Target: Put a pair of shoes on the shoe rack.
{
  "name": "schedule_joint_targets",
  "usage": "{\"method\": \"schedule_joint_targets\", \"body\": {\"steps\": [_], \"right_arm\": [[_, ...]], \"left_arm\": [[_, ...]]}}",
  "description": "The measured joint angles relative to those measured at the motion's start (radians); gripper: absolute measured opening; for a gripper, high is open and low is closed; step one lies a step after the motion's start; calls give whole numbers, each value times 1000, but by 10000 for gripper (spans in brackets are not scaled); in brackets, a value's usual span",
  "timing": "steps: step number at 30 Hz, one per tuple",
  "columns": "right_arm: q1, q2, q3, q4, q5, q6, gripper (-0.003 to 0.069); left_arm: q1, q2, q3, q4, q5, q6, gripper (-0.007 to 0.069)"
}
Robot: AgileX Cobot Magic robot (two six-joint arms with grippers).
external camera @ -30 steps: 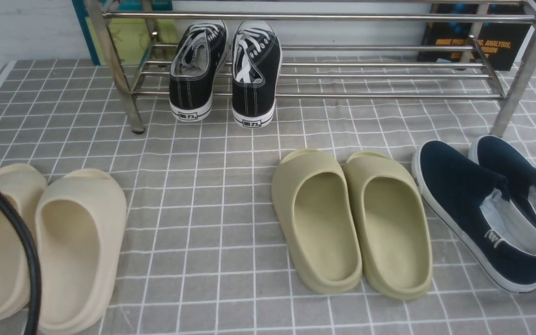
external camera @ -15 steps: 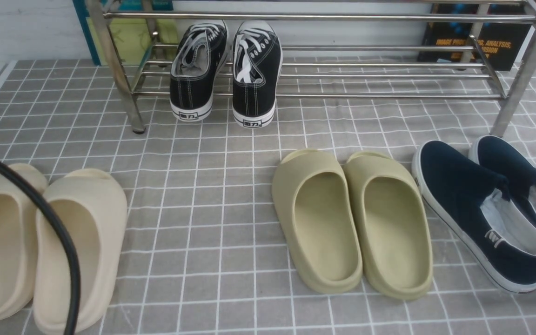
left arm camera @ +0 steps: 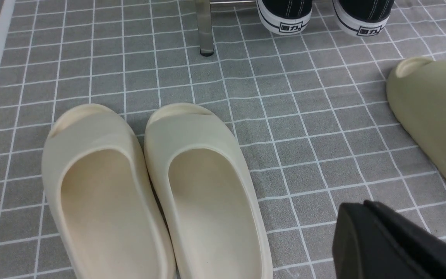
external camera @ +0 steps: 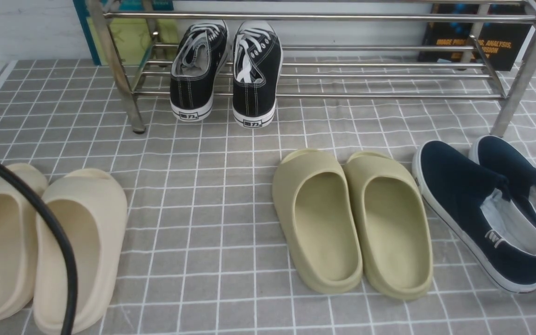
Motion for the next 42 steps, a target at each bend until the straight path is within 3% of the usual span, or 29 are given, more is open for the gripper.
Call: {"method": "schedule_joint_targets", "body": {"steps": [7, 12, 20, 26, 36, 42], "right_arm": [[0, 0, 0, 0, 0, 0, 239], [0, 0, 0, 0, 0, 0, 239], [0, 0, 0, 0, 0, 0, 239], [0, 0, 0, 0, 0, 0, 239], [0, 0, 0, 0, 0, 0, 239], [0, 0, 0, 0, 0, 0, 239]], "left_arm": [[0, 0, 4, 4, -8, 0, -13], [0, 0, 78, 28, -114, 0, -13], [0, 0, 284, 54, -430, -43, -13], [3, -8, 354, 61, -493, -105, -13], [217, -287, 519, -4, -542, -128, -13], [333, -538, 719, -75, -619, -128, -13]]}}
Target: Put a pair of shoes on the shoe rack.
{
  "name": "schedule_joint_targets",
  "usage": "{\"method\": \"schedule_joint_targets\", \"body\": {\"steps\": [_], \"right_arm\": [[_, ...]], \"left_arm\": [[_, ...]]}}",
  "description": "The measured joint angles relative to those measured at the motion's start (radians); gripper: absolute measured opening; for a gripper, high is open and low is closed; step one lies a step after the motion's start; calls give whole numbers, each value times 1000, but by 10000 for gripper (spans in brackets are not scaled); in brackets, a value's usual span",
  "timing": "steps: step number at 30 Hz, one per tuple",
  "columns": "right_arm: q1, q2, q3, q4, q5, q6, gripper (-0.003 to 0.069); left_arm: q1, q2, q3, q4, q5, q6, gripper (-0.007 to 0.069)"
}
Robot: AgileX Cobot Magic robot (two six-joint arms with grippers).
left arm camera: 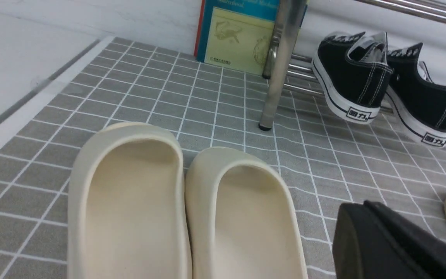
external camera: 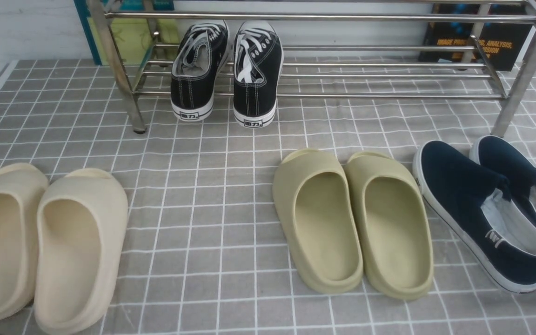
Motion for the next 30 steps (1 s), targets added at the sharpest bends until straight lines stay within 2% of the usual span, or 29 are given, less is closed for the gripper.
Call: {"method": "schedule_joint_targets", "body": {"steps": [6, 19, 25, 30], "right_arm": [[0, 0, 0, 0, 0, 0, 239], [0, 0, 0, 0, 0, 0, 239], [0, 0, 0, 0, 0, 0, 239], [0, 0, 0, 0, 0, 0, 239]], "left_arm": [[28, -41, 85, -26, -15, -1, -13], [36, -41, 90, -29, 165, 1, -13], [36, -41, 90, -43, 172, 94, -13], [36, -41, 90, -52, 172, 121, -13]]}}
